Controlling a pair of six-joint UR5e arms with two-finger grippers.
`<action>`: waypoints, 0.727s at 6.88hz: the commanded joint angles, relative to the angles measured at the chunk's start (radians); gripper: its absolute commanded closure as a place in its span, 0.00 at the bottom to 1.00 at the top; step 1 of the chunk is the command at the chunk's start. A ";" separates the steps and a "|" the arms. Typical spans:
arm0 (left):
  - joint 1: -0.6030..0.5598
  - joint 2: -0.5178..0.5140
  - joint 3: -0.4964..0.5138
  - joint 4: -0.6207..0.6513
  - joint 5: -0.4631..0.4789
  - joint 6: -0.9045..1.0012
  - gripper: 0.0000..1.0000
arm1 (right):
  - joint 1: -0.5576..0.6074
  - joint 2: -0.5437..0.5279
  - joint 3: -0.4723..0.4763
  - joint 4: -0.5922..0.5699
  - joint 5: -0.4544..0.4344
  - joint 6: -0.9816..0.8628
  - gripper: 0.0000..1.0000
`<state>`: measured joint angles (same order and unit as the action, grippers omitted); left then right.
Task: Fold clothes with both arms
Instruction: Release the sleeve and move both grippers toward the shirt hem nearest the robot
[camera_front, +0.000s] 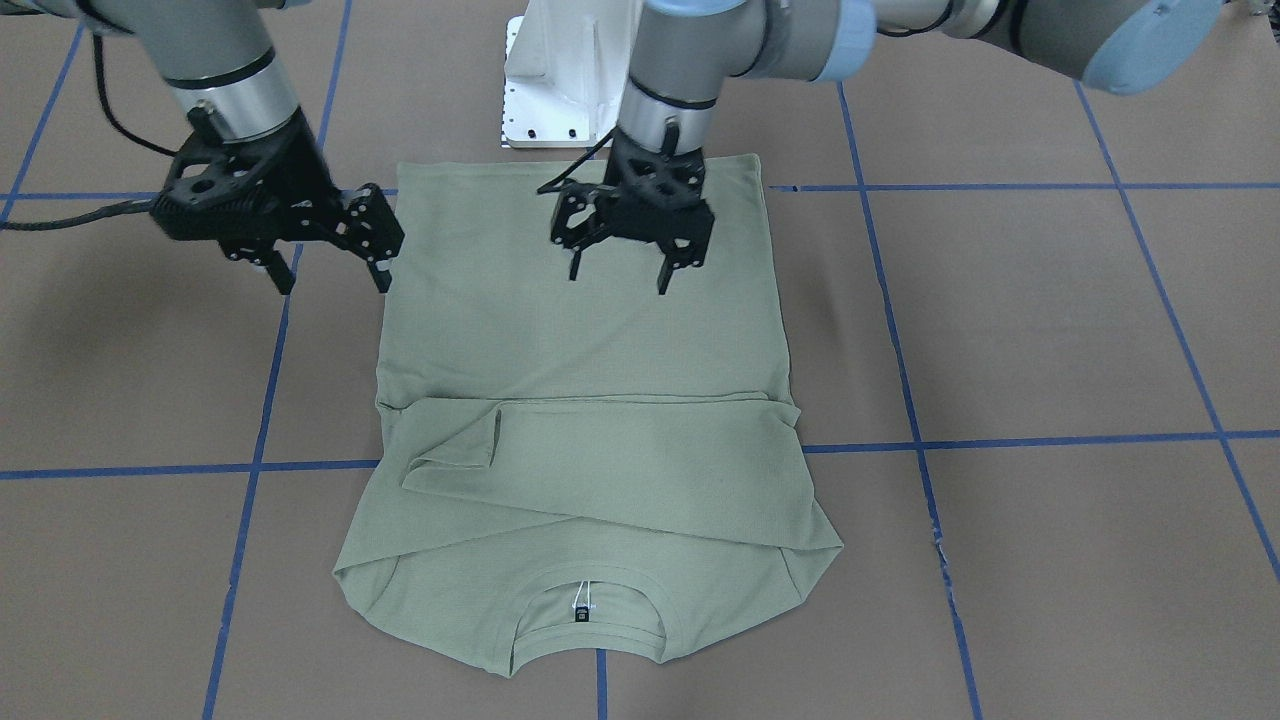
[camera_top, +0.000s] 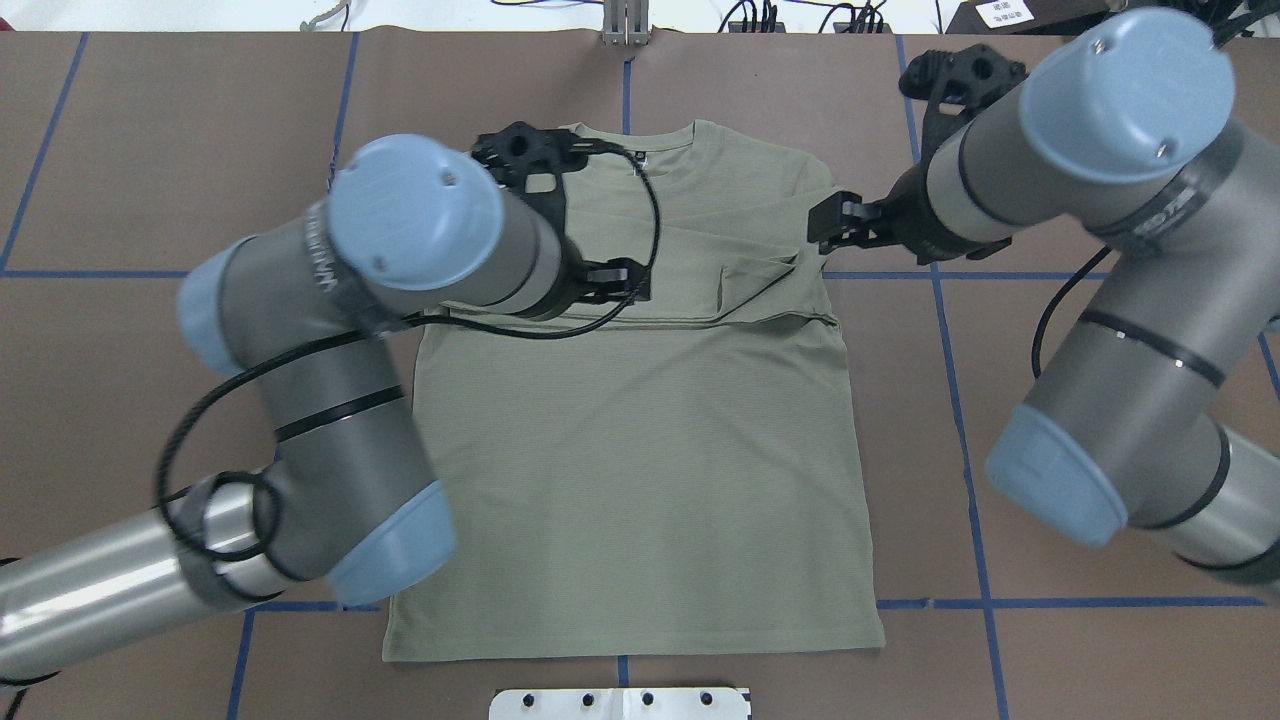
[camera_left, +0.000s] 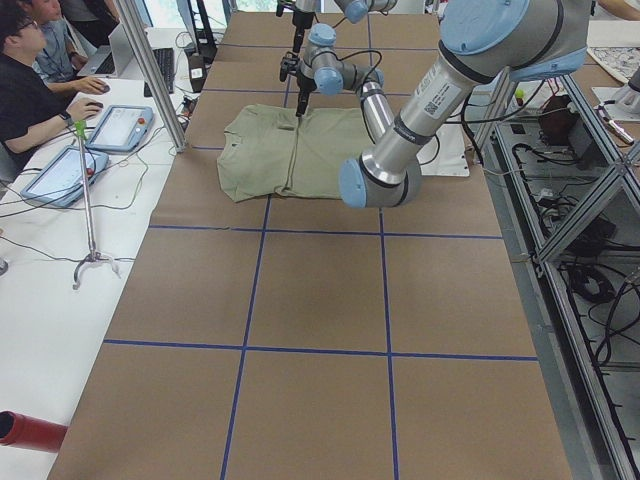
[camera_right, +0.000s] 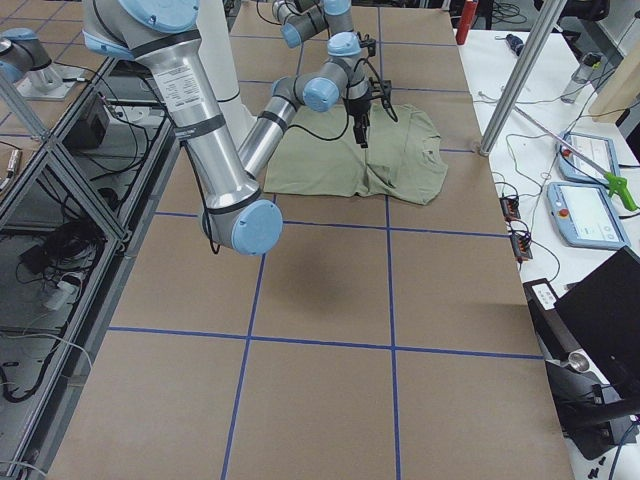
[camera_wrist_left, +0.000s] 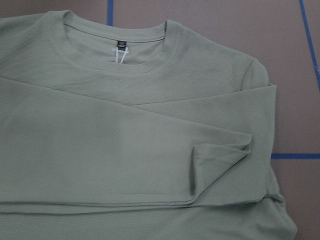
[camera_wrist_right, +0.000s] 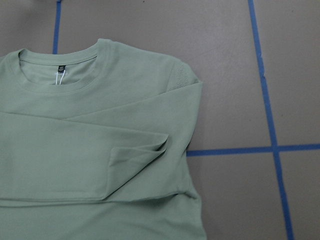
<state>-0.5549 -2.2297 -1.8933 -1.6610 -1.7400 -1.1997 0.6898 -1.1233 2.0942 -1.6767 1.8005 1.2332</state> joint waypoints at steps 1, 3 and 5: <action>0.009 0.238 -0.211 -0.022 0.002 -0.074 0.00 | -0.308 -0.054 0.129 0.000 -0.265 0.307 0.01; 0.112 0.504 -0.242 -0.371 0.028 -0.221 0.00 | -0.537 -0.206 0.204 0.142 -0.488 0.475 0.03; 0.285 0.684 -0.242 -0.560 0.196 -0.428 0.08 | -0.645 -0.465 0.202 0.456 -0.590 0.562 0.07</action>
<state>-0.3730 -1.6453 -2.1335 -2.1176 -1.6328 -1.4888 0.1156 -1.4387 2.2935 -1.3857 1.2725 1.7274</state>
